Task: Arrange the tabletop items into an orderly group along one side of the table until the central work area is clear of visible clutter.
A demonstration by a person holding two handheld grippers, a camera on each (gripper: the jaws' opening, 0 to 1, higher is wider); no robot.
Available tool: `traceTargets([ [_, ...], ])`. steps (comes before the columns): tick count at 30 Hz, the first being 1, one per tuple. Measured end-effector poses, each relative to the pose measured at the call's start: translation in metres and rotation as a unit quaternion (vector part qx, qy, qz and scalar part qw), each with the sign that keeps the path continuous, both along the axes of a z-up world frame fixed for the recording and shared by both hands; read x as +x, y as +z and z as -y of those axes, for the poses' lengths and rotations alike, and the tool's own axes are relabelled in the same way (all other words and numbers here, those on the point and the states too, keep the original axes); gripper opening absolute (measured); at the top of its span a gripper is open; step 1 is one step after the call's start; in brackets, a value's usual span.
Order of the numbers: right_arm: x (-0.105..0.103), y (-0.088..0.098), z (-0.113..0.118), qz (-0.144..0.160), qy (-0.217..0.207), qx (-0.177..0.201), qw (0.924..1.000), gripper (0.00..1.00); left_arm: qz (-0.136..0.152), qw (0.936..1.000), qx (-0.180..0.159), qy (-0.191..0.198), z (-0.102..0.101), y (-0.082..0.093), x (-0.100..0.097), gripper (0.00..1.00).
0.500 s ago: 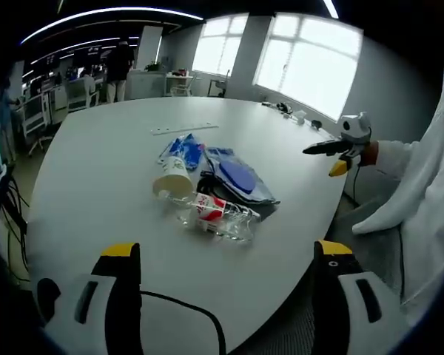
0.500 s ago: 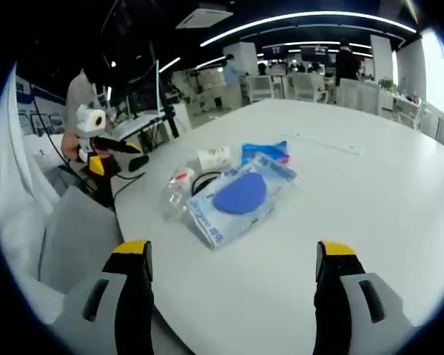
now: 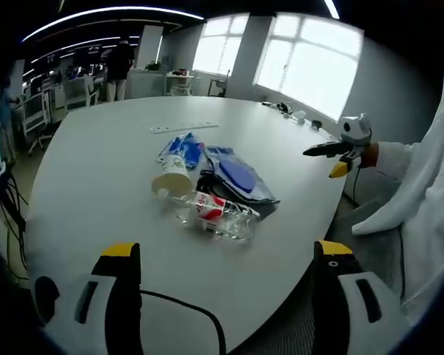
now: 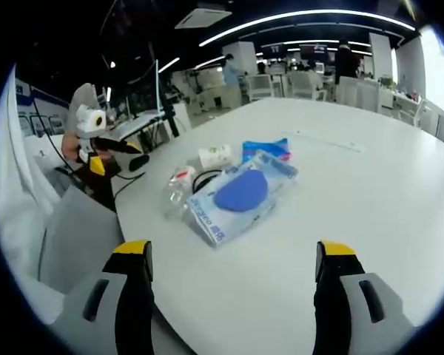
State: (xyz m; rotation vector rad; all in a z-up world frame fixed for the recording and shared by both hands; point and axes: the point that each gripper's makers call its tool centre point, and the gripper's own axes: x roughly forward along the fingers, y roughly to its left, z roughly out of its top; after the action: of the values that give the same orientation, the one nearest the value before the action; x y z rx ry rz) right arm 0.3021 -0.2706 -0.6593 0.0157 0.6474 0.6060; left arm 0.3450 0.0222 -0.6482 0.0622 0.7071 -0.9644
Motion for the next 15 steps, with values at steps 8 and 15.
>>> traceTargets([
  [8, 0.0008, -0.0038, -0.0007, -0.004, 0.000, 0.001, 1.0000, 0.90, -0.003, 1.0000, 0.001, -0.001, 0.0006, -0.0025, -0.0015, 1.00],
  [15, 0.0013, -0.0028, -0.0025, -0.004, 0.003, 0.001, 1.0000, 0.91, -0.003, 1.0000, -0.002, 0.001, 0.0003, -0.0029, -0.0015, 1.00],
])
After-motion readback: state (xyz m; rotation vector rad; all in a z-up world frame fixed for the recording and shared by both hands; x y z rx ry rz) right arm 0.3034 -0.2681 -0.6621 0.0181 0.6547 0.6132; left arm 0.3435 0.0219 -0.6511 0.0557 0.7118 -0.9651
